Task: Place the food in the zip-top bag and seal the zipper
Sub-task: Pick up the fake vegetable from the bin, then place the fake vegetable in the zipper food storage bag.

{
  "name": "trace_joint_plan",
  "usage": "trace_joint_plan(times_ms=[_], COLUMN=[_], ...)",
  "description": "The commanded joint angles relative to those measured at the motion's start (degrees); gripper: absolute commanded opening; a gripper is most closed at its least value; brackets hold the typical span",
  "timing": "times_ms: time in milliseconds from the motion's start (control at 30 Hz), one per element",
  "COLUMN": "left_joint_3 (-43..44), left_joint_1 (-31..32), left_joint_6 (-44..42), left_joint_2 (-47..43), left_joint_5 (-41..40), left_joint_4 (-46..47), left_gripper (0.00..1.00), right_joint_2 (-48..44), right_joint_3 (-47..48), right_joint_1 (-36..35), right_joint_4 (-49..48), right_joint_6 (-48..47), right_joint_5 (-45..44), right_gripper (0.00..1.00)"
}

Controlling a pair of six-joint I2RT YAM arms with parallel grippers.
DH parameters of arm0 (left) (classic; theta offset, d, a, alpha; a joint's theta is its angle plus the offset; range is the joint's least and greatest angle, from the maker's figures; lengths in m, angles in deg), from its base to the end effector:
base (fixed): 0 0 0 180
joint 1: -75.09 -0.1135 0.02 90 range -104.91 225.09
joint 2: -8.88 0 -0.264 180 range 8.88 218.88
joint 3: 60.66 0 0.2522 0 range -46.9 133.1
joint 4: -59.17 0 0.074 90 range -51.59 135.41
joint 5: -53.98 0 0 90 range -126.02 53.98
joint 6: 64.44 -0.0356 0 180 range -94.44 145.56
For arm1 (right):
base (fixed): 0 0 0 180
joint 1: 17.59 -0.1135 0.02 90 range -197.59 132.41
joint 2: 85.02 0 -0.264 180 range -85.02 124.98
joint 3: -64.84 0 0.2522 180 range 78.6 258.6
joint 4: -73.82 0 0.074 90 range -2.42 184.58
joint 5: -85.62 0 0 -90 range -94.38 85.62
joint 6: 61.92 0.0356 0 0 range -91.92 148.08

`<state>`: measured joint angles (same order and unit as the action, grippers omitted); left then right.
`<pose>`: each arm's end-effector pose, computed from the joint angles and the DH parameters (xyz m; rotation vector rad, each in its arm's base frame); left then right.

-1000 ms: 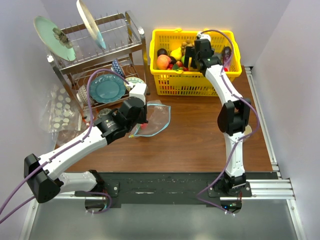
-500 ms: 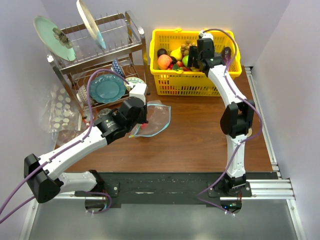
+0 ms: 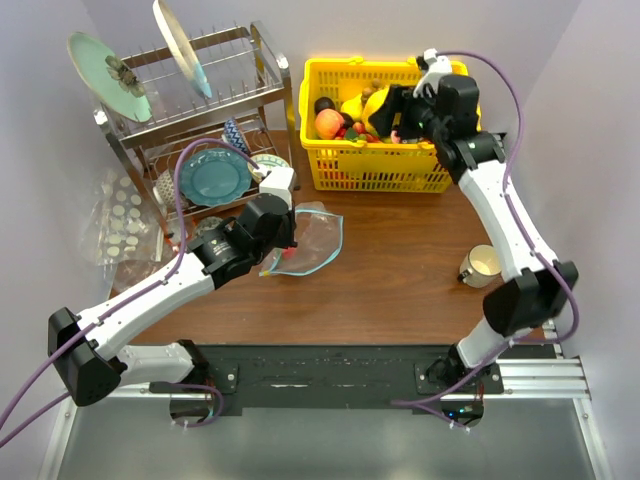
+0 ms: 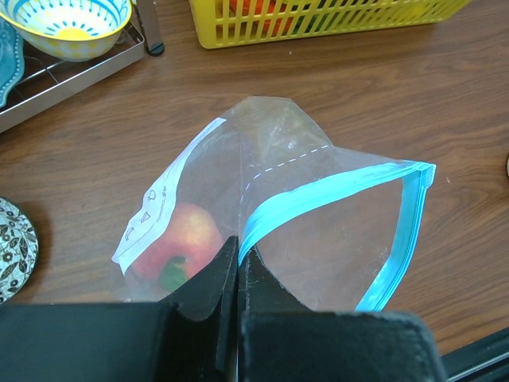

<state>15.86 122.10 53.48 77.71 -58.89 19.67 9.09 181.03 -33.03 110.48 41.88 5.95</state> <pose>0.1911 -0.1847 0.3371 0.1144 2.0962 -0.3712 0.3628 0.1068 0.4442 -0.1556 1.8462 0.5223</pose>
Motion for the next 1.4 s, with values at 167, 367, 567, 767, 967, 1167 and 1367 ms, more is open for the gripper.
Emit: trace_joint_plan(times_ms=[167,367,567,767,967,1167,1367], left_joint_3=[3.42,6.4,7.46,8.25,8.87,8.78,8.61], left_joint_1=[-0.07,-0.07,-0.07,-0.07,-0.16,-0.07,-0.16], left_joint_6=[0.38,0.38,1.17,3.36,4.42,6.0,6.18], left_joint_2=[0.94,2.7,3.23,3.14,2.71,1.21,1.21], left_joint_5=[0.55,0.64,1.25,6.25,10.22,12.5,13.21], left_joint_4=[2.01,0.51,0.42,2.09,3.15,4.29,5.08], left_gripper=[0.0,0.0,0.0,0.0,0.0,0.0,0.0], right_joint_2=[-19.72,-27.29,-32.66,-33.03,-30.83,-29.77,-29.33], right_joint_3=[-27.8,-38.35,-46.26,-49.87,-49.87,-48.38,-47.15], right_joint_1=[-1.86,-7.58,-11.54,-12.24,-13.56,-14.35,-14.53], right_joint_4=[-21.3,-23.69,-23.42,-23.42,-23.07,-20.17,-18.94], right_joint_6=[14.75,17.49,17.22,16.17,15.03,15.29,15.91], right_joint_5=[27.11,30.54,29.84,27.39,23.87,13.85,12.79], right_gripper=[0.52,0.52,0.52,0.52,0.5,0.7,0.91])
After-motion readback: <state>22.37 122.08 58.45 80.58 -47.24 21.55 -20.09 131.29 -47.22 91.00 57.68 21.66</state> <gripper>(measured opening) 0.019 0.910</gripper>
